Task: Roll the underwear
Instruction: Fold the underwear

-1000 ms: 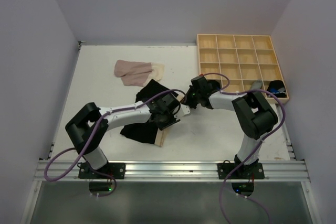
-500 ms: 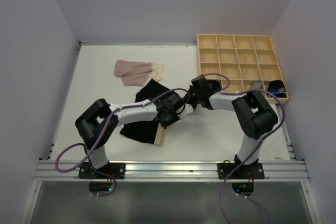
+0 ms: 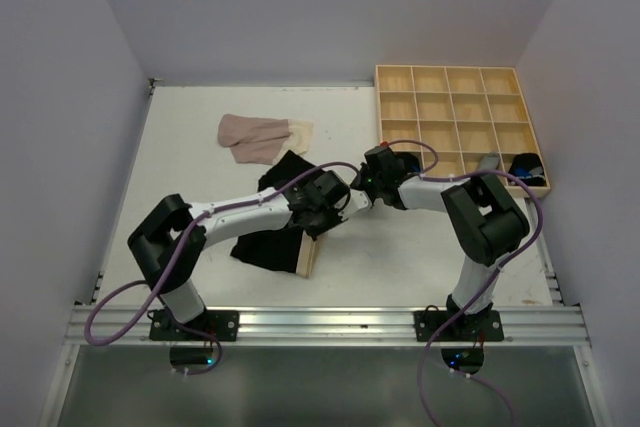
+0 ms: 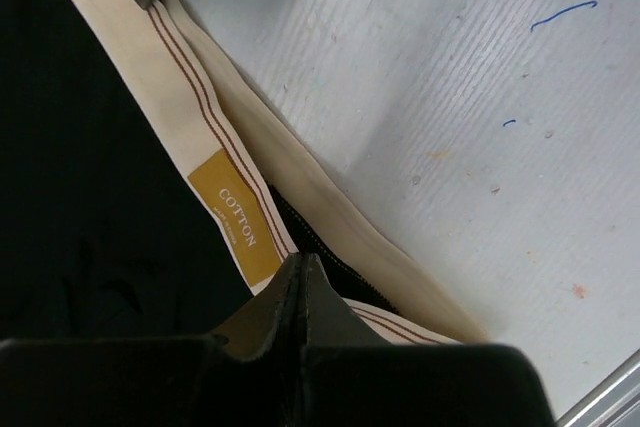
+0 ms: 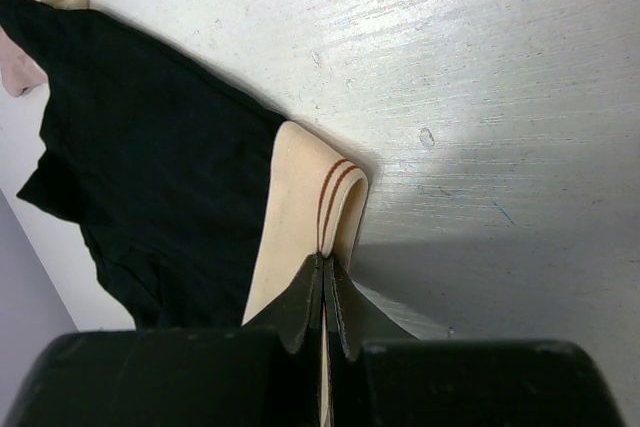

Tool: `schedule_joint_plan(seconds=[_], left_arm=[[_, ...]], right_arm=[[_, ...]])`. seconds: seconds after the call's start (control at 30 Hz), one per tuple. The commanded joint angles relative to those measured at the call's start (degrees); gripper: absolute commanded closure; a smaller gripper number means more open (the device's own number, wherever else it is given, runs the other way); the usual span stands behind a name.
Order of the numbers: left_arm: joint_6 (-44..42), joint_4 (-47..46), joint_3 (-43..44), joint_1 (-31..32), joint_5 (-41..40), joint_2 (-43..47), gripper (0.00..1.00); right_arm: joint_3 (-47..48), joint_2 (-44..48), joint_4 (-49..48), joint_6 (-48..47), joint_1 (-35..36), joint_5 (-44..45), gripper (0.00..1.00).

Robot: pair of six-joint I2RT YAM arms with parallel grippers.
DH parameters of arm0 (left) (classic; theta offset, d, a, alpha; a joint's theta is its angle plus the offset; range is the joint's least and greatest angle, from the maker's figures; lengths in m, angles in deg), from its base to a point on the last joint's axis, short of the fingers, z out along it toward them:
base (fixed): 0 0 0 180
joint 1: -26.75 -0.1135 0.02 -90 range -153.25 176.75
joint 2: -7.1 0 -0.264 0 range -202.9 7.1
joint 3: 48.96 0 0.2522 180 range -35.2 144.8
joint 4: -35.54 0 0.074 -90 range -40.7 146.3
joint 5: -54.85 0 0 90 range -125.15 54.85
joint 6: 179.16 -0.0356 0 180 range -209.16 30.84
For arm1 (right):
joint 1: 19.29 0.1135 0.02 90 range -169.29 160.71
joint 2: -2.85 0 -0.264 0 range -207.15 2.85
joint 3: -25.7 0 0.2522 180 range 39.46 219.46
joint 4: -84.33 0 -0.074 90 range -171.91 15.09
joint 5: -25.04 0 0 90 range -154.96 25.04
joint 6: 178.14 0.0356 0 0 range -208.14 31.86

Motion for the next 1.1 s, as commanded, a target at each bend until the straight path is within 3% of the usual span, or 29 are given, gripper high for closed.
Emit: schedule_joint_plan(seconds=[0.0,0.53,0.57,0.6,0.67,0.7,0.8,0.9,1.0,1.03,1.07], left_arm=[[-0.5,0.7,2.4,0.4,1.8,3.7,1.0],[-2.1,-3.0,1.3,0.5,11.0,-4.5,0.99],[-2.4,-3.1,0.7,0.5,11.2,-4.5,0.93],[-2.6,-3.5,0.2,0.5,11.3,-3.9,0.79],[-3.5,-4.9,-1.6,0.5,11.2,0.3,0.66],[-3.7,-5.4,-2.2,0.5,10.7,2.4,0.46],[-5.3,-7.4,-4.4,-0.1,9.5,11.2,0.16],[-5.7,-7.8,-5.1,-3.6,13.1,18.5,0.0],[-6.5,-7.8,-4.2,-11.9,19.9,21.7,0.0],[-8.0,-7.3,-3.6,-16.5,22.9,21.7,0.0],[-8.6,-7.4,-2.0,-18.8,23.8,21.2,0.0]], right_arm=[[-1.6,-1.0,1.5,-0.2,-0.1,1.2,1.0],[-0.8,-0.4,2.6,-0.9,-0.1,1.3,1.0],[-0.4,-0.6,2.7,-1.1,-0.1,1.3,1.0],[0.7,-0.8,3.4,-1.8,-0.1,1.3,1.0],[2.8,-1.6,4.4,-2.6,0.0,1.0,1.0],[3.6,-1.7,4.8,-3.4,-0.1,1.0,1.0],[7.7,-3.9,6.9,-6.1,-0.1,-0.7,1.0],[13.0,-7.5,9.1,-9.7,-0.1,-3.7,1.0],[19.2,-10.8,12.7,-14.0,-0.1,-6.6,0.98],[20.3,-11.2,13.5,-15.2,-0.2,-7.3,0.94],[22.5,-11.3,15.0,-16.8,-0.1,-7.4,0.82]])
